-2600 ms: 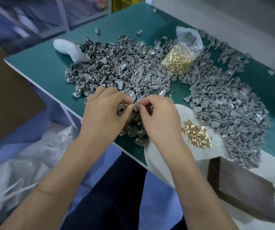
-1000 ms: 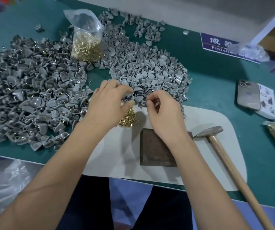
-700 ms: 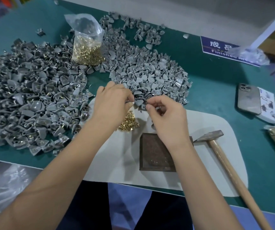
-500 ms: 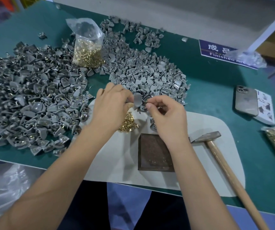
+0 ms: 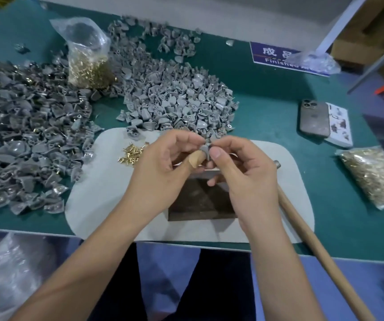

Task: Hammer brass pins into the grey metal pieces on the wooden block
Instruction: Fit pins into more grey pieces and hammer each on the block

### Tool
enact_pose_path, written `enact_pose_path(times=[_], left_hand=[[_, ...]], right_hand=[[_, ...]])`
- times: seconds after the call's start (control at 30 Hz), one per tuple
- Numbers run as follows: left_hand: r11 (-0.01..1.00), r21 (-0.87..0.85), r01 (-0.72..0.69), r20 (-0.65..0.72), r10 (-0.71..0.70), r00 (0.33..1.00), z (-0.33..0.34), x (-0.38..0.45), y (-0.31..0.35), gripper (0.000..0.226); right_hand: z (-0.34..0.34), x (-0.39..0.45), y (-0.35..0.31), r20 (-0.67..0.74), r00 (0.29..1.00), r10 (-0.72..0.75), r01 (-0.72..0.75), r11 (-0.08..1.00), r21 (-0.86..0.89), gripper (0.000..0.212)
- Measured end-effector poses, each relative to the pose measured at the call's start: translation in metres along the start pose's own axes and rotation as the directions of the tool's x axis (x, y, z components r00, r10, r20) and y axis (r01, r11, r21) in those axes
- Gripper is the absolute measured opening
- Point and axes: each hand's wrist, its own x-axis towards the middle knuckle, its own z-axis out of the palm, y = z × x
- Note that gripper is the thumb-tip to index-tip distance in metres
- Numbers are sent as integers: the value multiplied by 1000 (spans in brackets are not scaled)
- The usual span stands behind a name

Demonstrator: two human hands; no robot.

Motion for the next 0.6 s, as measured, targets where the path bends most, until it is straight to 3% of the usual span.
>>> enact_pose_path(times=[0.2, 0.3, 0.47, 0.6], left_hand=[[998, 68, -9, 93, 3, 996, 16, -14, -6, 25], [997, 83, 7, 125, -18, 992, 13, -19, -6, 26], [987, 160, -11, 90, -3, 996, 9, -27, 0, 20], [982, 190, -19, 81, 3, 997, 8, -32, 5, 24]], right_hand=[[-10, -22, -1, -95, 995, 24, -34, 993, -109, 13], [-13, -28, -2, -72, 997, 29, -40, 987, -153, 16], [-16, -34, -7, 21, 999, 51, -49, 995, -82, 23], [-20, -38, -4, -33, 997, 63, -66, 995, -78, 21]])
